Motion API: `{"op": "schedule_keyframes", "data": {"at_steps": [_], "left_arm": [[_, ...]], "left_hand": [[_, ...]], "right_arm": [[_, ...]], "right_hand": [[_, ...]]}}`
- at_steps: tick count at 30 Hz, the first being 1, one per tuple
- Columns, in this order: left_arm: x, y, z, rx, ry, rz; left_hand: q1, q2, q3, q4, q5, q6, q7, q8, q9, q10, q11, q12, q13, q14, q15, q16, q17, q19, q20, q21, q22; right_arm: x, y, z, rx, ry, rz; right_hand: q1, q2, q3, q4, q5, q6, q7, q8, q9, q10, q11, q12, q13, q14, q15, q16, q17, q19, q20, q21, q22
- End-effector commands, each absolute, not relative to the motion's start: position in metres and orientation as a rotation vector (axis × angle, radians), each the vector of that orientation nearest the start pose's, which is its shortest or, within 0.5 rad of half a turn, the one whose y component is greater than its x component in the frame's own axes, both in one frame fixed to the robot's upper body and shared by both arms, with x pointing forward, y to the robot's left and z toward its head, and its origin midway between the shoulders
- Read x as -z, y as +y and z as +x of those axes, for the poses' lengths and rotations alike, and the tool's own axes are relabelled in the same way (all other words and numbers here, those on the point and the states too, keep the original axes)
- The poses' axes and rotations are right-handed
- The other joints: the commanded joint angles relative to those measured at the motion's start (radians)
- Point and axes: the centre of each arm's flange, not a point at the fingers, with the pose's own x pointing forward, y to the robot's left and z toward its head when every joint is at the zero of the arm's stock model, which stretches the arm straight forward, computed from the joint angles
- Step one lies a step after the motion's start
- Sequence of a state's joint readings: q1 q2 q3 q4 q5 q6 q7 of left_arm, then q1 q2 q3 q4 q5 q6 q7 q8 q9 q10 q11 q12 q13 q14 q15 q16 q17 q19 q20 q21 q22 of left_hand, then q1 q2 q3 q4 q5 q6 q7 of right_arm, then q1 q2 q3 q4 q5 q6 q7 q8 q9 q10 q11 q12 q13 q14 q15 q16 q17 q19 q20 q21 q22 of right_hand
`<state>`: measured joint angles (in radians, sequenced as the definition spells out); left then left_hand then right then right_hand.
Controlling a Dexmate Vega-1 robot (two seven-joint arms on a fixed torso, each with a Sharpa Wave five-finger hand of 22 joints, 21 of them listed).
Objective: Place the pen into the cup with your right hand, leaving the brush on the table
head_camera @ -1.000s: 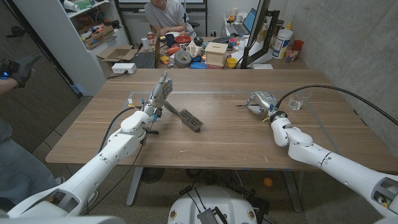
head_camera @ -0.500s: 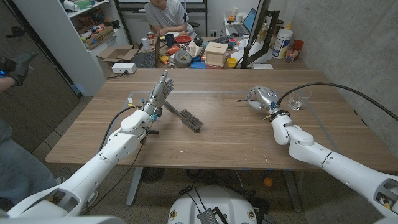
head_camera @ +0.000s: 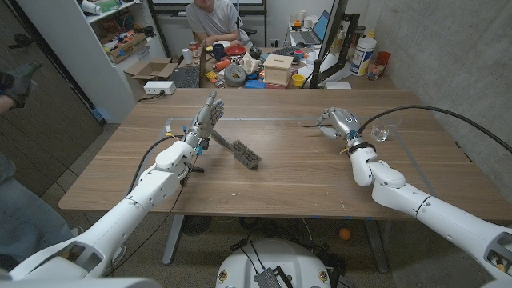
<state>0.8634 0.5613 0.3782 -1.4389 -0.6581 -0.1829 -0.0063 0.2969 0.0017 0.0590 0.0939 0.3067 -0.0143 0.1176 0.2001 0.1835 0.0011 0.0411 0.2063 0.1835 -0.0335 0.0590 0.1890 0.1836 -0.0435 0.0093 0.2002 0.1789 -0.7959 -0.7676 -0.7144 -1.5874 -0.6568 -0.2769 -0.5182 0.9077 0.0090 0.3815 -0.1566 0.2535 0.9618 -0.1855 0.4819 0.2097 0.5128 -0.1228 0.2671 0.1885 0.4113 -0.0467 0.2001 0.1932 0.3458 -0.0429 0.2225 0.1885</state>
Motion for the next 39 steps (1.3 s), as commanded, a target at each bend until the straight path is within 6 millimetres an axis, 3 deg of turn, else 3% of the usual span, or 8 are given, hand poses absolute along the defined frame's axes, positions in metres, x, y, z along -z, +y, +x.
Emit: {"op": "schedule_keyframes", "data": {"at_steps": [1, 9, 18, 39], "left_arm": [[0.010, 0.272, 0.635, 0.260, -0.574, 0.003], [0.010, 0.271, 0.634, 0.261, -0.574, 0.004], [0.010, 0.270, 0.633, 0.263, -0.578, 0.005], [0.005, 0.272, 0.631, 0.257, -0.584, 0.010]], "left_hand": [[0.002, 0.007, -0.005, 0.002, 0.000, 0.004, 0.004, -0.003, 0.002, 0.003, 0.008, -0.005, 0.005, 0.002, 0.009, -0.001, 0.002, -0.004, 0.003, 0.001, 0.002], [0.003, 0.008, -0.006, 0.002, -0.001, 0.005, 0.004, -0.003, 0.002, 0.002, 0.007, -0.005, 0.005, 0.002, 0.009, 0.000, 0.002, -0.004, 0.003, 0.001, 0.002], [0.003, 0.009, -0.007, 0.002, -0.001, 0.005, 0.004, -0.002, 0.002, 0.001, 0.008, -0.005, 0.005, 0.002, 0.009, 0.000, 0.002, -0.005, 0.004, 0.001, 0.002], [0.006, 0.011, -0.011, 0.001, -0.003, 0.005, 0.004, -0.003, 0.002, 0.002, 0.011, -0.005, 0.005, 0.001, 0.010, -0.001, 0.002, -0.005, 0.001, 0.002, 0.003]], "right_arm": [[0.020, -0.252, 0.605, 0.430, -0.798, -1.419], [0.011, -0.252, 0.600, 0.444, -0.813, -1.366], [0.003, -0.257, 0.599, 0.440, -0.799, -1.257], [-0.015, -0.276, 0.596, 0.481, -0.775, -1.055]], "right_hand": [[0.004, 0.006, -0.001, 0.007, 0.002, 0.057, -0.012, 0.043, 0.119, 0.011, 0.002, -0.003, 0.003, 0.005, -0.057, 0.003, 0.003, 0.003, -0.023, 0.001, 0.005], [0.005, 0.005, -0.001, 0.007, 0.001, 0.059, -0.014, 0.044, 0.117, 0.011, 0.002, -0.005, 0.003, 0.004, -0.057, 0.002, 0.004, 0.001, -0.022, 0.001, 0.006], [0.007, -0.001, -0.003, 0.008, 0.001, 0.065, -0.007, 0.047, 0.113, 0.021, 0.023, -0.005, 0.003, 0.005, -0.065, 0.000, 0.002, 0.002, -0.036, 0.000, 0.005], [0.008, -0.003, -0.004, 0.010, 0.002, 0.067, -0.006, 0.047, 0.107, 0.021, 0.023, -0.010, 0.002, 0.005, -0.060, -0.003, 0.002, 0.001, -0.035, -0.002, 0.004]]}}
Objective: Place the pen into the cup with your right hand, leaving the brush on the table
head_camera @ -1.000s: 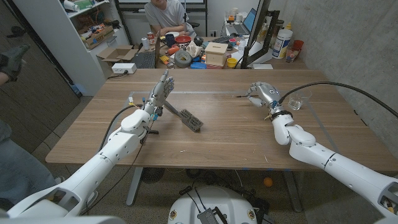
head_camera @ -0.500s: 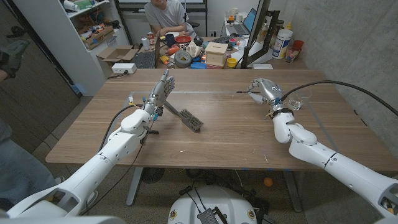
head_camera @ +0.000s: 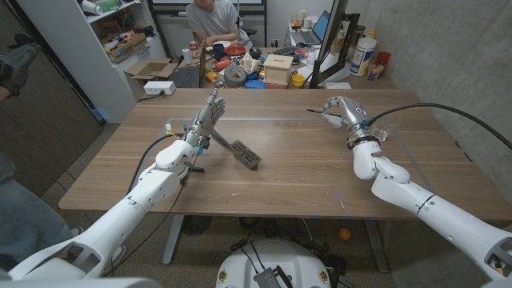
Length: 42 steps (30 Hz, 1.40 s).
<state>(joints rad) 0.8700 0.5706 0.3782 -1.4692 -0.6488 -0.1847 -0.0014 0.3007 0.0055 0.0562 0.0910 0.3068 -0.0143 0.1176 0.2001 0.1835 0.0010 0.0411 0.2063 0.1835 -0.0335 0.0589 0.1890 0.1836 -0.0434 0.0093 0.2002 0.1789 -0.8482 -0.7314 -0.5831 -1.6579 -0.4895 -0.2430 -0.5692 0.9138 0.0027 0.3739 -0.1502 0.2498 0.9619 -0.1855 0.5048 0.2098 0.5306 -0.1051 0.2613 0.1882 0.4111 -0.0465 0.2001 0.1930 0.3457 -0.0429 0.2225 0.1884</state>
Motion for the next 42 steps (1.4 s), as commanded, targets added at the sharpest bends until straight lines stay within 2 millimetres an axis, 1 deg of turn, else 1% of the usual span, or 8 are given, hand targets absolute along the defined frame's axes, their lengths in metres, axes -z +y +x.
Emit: {"op": "schedule_keyframes", "data": {"at_steps": [1, 18, 21, 23, 26, 30, 35, 42], "left_arm": [[0.005, 0.272, 0.631, 0.257, -0.584, 0.011], [0.008, 0.271, 0.630, 0.258, -0.575, 0.015], [0.006, 0.272, 0.629, 0.257, -0.575, 0.022], [0.005, 0.272, 0.628, 0.254, -0.573, 0.030], [0.003, 0.271, 0.627, 0.255, -0.572, 0.039], [0.003, 0.269, 0.627, 0.256, -0.572, 0.038], [0.002, 0.268, 0.626, 0.254, -0.578, 0.039], [-0.001, 0.268, 0.623, 0.253, -0.587, 0.044]], "left_hand": [[0.002, 0.007, -0.008, 0.004, -0.003, 0.005, 0.004, -0.003, 0.002, 0.001, 0.009, -0.005, 0.005, 0.001, 0.009, -0.001, 0.002, -0.005, 0.001, 0.002, 0.003], [0.004, 0.009, -0.011, 0.004, -0.004, 0.005, 0.004, -0.003, 0.002, 0.001, 0.011, -0.005, 0.005, 0.000, 0.010, -0.001, 0.002, -0.003, -0.001, 0.003, 0.003], [0.005, 0.011, -0.013, 0.004, -0.005, 0.006, 0.004, -0.003, 0.002, 0.005, 0.011, -0.004, 0.005, 0.009, 0.010, 0.003, 0.003, 0.020, -0.007, 0.012, 0.003], [0.006, 0.014, -0.017, 0.005, -0.007, 0.011, 0.004, -0.001, 0.002, 0.016, 0.009, 0.000, 0.005, 0.046, 0.005, 0.015, 0.005, 0.064, -0.006, 0.028, 0.005], [0.007, 0.015, -0.020, 0.005, -0.008, 0.024, 0.005, 0.003, 0.002, 0.030, 0.002, 0.004, 0.005, 0.073, 0.005, 0.023, 0.007, 0.088, -0.001, 0.037, 0.006], [0.008, 0.015, -0.021, 0.004, -0.008, 0.029, 0.006, 0.004, 0.002, 0.033, 0.006, 0.005, 0.005, 0.073, 0.006, 0.022, 0.007, 0.089, 0.002, 0.036, 0.007], [0.010, 0.015, -0.024, 0.004, -0.009, 0.029, 0.005, 0.003, 0.002, 0.030, 0.008, 0.002, 0.006, 0.048, 0.006, 0.009, 0.007, 0.056, -0.002, 0.022, 0.006], [0.012, 0.016, -0.026, 0.003, -0.010, 0.031, 0.000, 0.002, 0.002, 0.028, 0.005, 0.000, 0.006, 0.038, 0.004, 0.004, 0.007, 0.039, -0.001, 0.014, 0.006]], "right_arm": [[-0.016, -0.277, 0.596, 0.482, -0.774, -1.044], [-0.034, -0.301, 0.588, 0.569, -0.784, -0.906], [-0.036, -0.305, 0.586, 0.581, -0.780, -0.875], [-0.036, -0.308, 0.585, 0.585, -0.777, -0.855], [-0.036, -0.313, 0.584, 0.592, -0.771, -0.819], [-0.036, -0.319, 0.583, 0.598, -0.761, -0.763], [-0.036, -0.326, 0.583, 0.599, -0.756, -0.710], [-0.035, -0.336, 0.584, 0.595, -0.738, -0.615]], "right_hand": [[0.002, 0.003, 0.003, 0.004, 0.006, 0.068, -0.006, 0.024, 0.107, 0.003, 0.006, -0.004, 0.002, 0.005, -0.060, -0.003, 0.002, 0.001, -0.034, -0.002, 0.004], [0.001, 0.002, 0.002, 0.008, 0.007, 0.064, -0.007, 0.027, 0.110, 0.005, 0.007, -0.008, 0.002, 0.004, -0.058, -0.004, 0.002, -0.001, -0.032, -0.003, 0.004], [0.001, 0.002, 0.002, 0.008, 0.007, 0.063, -0.007, 0.026, 0.109, 0.006, 0.007, -0.008, 0.002, 0.004, -0.058, -0.004, 0.002, -0.001, -0.031, -0.003, 0.004], [0.001, 0.002, 0.002, 0.008, 0.007, 0.063, -0.007, 0.026, 0.108, 0.006, 0.007, -0.009, 0.002, 0.003, -0.056, -0.005, 0.002, -0.001, -0.031, -0.003, 0.004], [0.001, 0.003, 0.002, 0.008, 0.007, 0.063, -0.006, 0.026, 0.108, 0.006, 0.009, -0.009, 0.002, 0.004, -0.056, -0.004, 0.002, -0.001, -0.031, -0.004, 0.004], [0.001, 0.003, 0.002, 0.009, 0.007, 0.063, -0.005, 0.027, 0.108, 0.006, 0.009, -0.010, 0.002, 0.004, -0.055, -0.005, 0.002, -0.001, -0.031, -0.004, 0.004], [0.001, 0.004, 0.002, 0.010, 0.007, 0.062, -0.005, 0.027, 0.107, 0.006, 0.010, -0.011, 0.002, 0.004, -0.053, -0.005, 0.002, -0.001, -0.031, -0.004, 0.004], [0.001, 0.004, 0.002, 0.010, 0.007, 0.061, -0.005, 0.027, 0.108, 0.006, 0.011, -0.013, 0.002, 0.004, -0.051, -0.005, 0.002, -0.001, -0.029, -0.004, 0.004]]}}
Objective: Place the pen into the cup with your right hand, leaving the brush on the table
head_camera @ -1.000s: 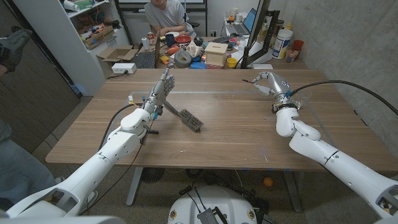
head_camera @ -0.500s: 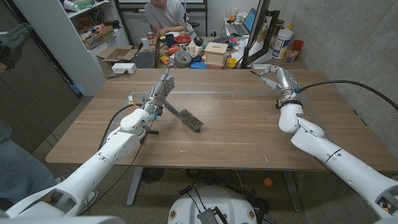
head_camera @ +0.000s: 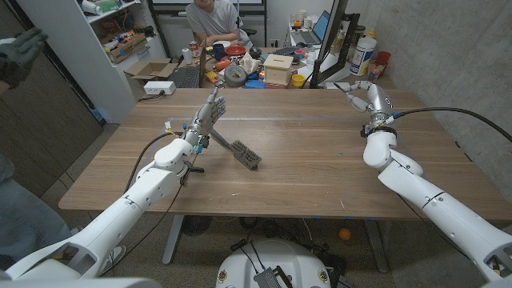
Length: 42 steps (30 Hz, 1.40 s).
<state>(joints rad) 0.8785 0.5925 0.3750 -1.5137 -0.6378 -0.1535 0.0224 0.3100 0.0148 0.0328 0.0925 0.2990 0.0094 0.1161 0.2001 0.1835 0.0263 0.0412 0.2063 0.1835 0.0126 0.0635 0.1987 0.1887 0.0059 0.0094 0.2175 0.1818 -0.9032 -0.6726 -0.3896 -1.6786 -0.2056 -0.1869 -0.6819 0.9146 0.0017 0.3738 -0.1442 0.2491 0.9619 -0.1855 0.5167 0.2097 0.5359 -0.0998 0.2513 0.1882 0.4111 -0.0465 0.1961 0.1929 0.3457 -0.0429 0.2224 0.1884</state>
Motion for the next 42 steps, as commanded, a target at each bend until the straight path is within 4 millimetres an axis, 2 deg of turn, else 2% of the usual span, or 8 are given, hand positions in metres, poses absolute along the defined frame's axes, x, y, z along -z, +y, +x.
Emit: {"op": "schedule_keyframes", "data": {"at_steps": [1, 3, 7, 15, 23, 34, 42], "left_arm": [[-0.001, 0.268, 0.623, 0.252, -0.587, 0.044], [-0.002, 0.268, 0.623, 0.250, -0.589, 0.043], [-0.002, 0.268, 0.622, 0.247, -0.590, 0.044], [-0.004, 0.268, 0.621, 0.248, -0.591, 0.052], [-0.006, 0.269, 0.618, 0.242, -0.592, 0.058], [-0.004, 0.270, 0.615, 0.237, -0.591, 0.059], [-0.004, 0.269, 0.614, 0.239, -0.591, 0.063]], "left_hand": [[0.003, 0.007, -0.003, 0.002, -0.003, 0.007, 0.002, 0.002, 0.002, 0.003, 0.004, 0.000, 0.006, -0.005, -0.002, -0.005, 0.002, -0.011, 0.001, -0.004, 0.003], [0.003, 0.008, -0.005, 0.002, -0.003, 0.007, -0.001, 0.001, 0.002, 0.003, 0.003, 0.000, 0.006, -0.005, -0.002, -0.005, 0.001, -0.015, 0.024, -0.006, 0.003], [0.004, 0.010, -0.006, 0.002, -0.004, 0.011, -0.008, 0.002, 0.003, 0.003, 0.000, -0.001, 0.006, -0.016, -0.001, -0.009, 0.001, -0.021, 0.045, -0.008, 0.003], [0.005, 0.012, -0.008, 0.002, -0.004, 0.016, -0.012, 0.003, 0.003, -0.002, -0.005, -0.003, 0.006, -0.021, 0.000, -0.011, 0.001, -0.023, 0.064, -0.009, 0.003], [0.007, 0.015, -0.009, 0.002, -0.005, 0.020, -0.017, 0.004, 0.003, -0.004, -0.004, -0.004, 0.006, -0.025, -0.002, -0.011, 0.001, -0.026, 0.065, -0.010, 0.003], [0.009, 0.017, -0.010, 0.002, -0.005, 0.022, -0.018, 0.004, 0.003, -0.004, -0.008, -0.004, 0.006, -0.028, -0.006, -0.012, 0.001, -0.029, 0.067, -0.011, 0.003], [0.011, 0.018, -0.011, 0.002, -0.006, 0.023, -0.020, 0.003, 0.003, -0.004, -0.005, -0.004, 0.006, -0.028, -0.007, -0.011, 0.000, -0.030, 0.058, -0.011, 0.003]], "right_arm": [[-0.035, -0.338, 0.585, 0.595, -0.736, -0.600], [-0.035, -0.340, 0.585, 0.598, -0.734, -0.584], [-0.034, -0.345, 0.586, 0.603, -0.729, -0.552], [-0.028, -0.356, 0.587, 0.608, -0.715, -0.463], [-0.019, -0.369, 0.591, 0.632, -0.695, -0.333], [-0.014, -0.380, 0.594, 0.658, -0.675, -0.284], [-0.008, -0.395, 0.597, 0.683, -0.658, -0.240]], "right_hand": [[0.001, 0.005, 0.002, 0.004, 0.007, 0.061, -0.005, 0.016, 0.108, 0.001, 0.005, -0.003, 0.002, 0.004, -0.052, -0.001, 0.002, -0.002, -0.029, -0.004, 0.004], [0.001, 0.005, 0.002, 0.004, 0.007, 0.061, -0.004, 0.016, 0.107, 0.000, 0.007, -0.003, 0.002, 0.004, -0.051, -0.001, 0.002, -0.003, -0.029, -0.005, 0.004], [0.001, 0.005, 0.002, 0.004, 0.007, 0.060, -0.003, 0.015, 0.107, 0.000, 0.007, -0.004, 0.002, 0.003, -0.051, -0.002, 0.002, -0.003, -0.028, -0.005, 0.004], [0.002, 0.005, 0.002, 0.004, 0.007, 0.061, -0.002, 0.015, 0.104, 0.001, 0.008, -0.005, 0.002, 0.003, -0.053, -0.002, 0.002, -0.003, -0.030, -0.005, 0.004], [0.004, 0.006, 0.003, 0.004, 0.006, 0.061, -0.001, 0.016, 0.105, 0.004, 0.005, -0.006, 0.002, 0.005, -0.053, -0.001, 0.002, 0.000, -0.034, -0.004, 0.004], [0.006, 0.007, 0.003, 0.004, 0.005, 0.062, 0.001, 0.017, 0.104, 0.005, 0.003, -0.007, 0.003, 0.007, -0.051, -0.001, 0.001, 0.000, -0.033, -0.005, 0.004], [0.005, 0.007, 0.002, 0.005, 0.005, 0.062, -0.002, 0.017, 0.101, 0.005, 0.002, -0.008, 0.003, 0.007, -0.050, -0.001, 0.001, -0.002, -0.031, -0.005, 0.004]]}}
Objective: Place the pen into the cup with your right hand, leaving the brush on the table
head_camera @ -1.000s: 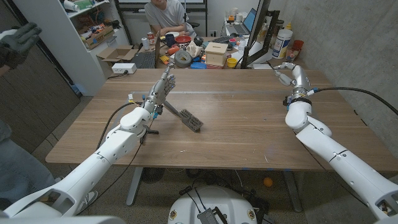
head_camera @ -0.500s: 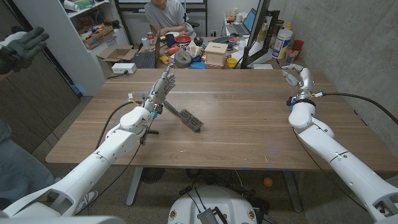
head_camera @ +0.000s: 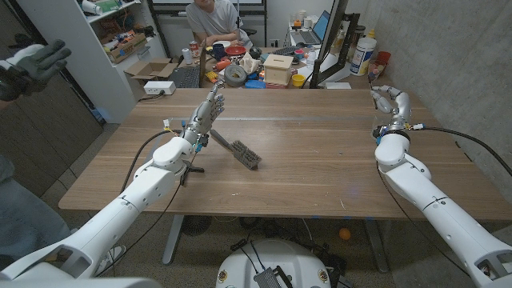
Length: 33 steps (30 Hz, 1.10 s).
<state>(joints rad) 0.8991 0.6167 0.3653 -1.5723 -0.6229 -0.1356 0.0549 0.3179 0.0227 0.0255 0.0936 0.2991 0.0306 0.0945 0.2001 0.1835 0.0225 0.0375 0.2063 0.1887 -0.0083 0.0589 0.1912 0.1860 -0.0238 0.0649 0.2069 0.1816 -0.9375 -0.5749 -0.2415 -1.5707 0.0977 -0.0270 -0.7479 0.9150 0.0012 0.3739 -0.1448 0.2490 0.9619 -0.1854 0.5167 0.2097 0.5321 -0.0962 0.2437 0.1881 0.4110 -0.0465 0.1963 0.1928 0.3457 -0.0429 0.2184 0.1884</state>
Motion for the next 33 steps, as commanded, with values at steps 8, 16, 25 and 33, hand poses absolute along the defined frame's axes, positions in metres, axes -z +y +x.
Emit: {"op": "schedule_keyframes", "data": {"at_steps": [8, 16, 25, 33], "left_arm": [[-0.003, 0.266, 0.614, 0.242, -0.588, 0.068], [-0.003, 0.266, 0.612, 0.234, -0.588, 0.072], [-0.006, 0.263, 0.611, 0.238, -0.588, 0.087], [-0.006, 0.265, 0.608, 0.228, -0.587, 0.089]], "left_hand": [[0.004, 0.012, -0.004, 0.000, -0.007, 0.001, 0.001, 0.003, 0.003, 0.000, -0.003, -0.004, 0.001, -0.007, -0.003, -0.003, 0.003, -0.001, 0.002, -0.001, 0.003], [0.005, 0.013, -0.005, 0.000, -0.007, 0.001, -0.003, 0.002, 0.003, 0.001, -0.004, -0.004, 0.001, -0.007, -0.003, -0.003, 0.003, -0.001, 0.003, -0.001, 0.003], [0.007, 0.014, -0.007, 0.000, -0.008, 0.007, -0.002, 0.004, 0.003, -0.004, -0.006, -0.005, 0.001, -0.012, -0.003, -0.004, 0.003, -0.001, 0.006, -0.001, 0.003], [0.008, 0.015, -0.008, 0.000, -0.008, 0.011, -0.003, 0.005, 0.003, -0.005, -0.007, -0.006, 0.001, -0.013, -0.004, -0.004, 0.003, -0.003, 0.008, -0.001, 0.003]], "right_arm": [[-0.005, -0.403, 0.600, 0.674, -0.654, -0.225], [0.005, -0.409, 0.607, 0.679, -0.631, -0.194], [0.015, -0.412, 0.616, 0.688, -0.627, -0.180], [0.023, -0.418, 0.619, 0.707, -0.624, -0.158]], "right_hand": [[0.002, 0.006, -0.001, 0.008, 0.004, 0.061, -0.006, 0.015, 0.098, 0.007, -0.002, -0.003, 0.003, 0.001, -0.053, -0.003, 0.002, -0.003, -0.032, -0.002, 0.004], [0.001, 0.007, -0.002, 0.010, 0.004, 0.062, -0.006, 0.014, 0.094, 0.003, -0.002, -0.006, 0.003, -0.003, -0.052, -0.004, 0.003, -0.005, -0.033, -0.003, 0.004], [0.002, 0.007, -0.003, 0.011, 0.004, 0.063, -0.008, 0.014, 0.092, 0.004, -0.004, -0.007, 0.003, -0.003, -0.055, -0.004, 0.003, -0.006, -0.034, -0.003, 0.004], [0.003, 0.007, -0.004, 0.010, 0.005, 0.064, -0.009, 0.014, 0.089, 0.006, -0.004, -0.007, 0.003, -0.003, -0.054, -0.004, 0.003, -0.007, -0.033, -0.004, 0.004]]}}
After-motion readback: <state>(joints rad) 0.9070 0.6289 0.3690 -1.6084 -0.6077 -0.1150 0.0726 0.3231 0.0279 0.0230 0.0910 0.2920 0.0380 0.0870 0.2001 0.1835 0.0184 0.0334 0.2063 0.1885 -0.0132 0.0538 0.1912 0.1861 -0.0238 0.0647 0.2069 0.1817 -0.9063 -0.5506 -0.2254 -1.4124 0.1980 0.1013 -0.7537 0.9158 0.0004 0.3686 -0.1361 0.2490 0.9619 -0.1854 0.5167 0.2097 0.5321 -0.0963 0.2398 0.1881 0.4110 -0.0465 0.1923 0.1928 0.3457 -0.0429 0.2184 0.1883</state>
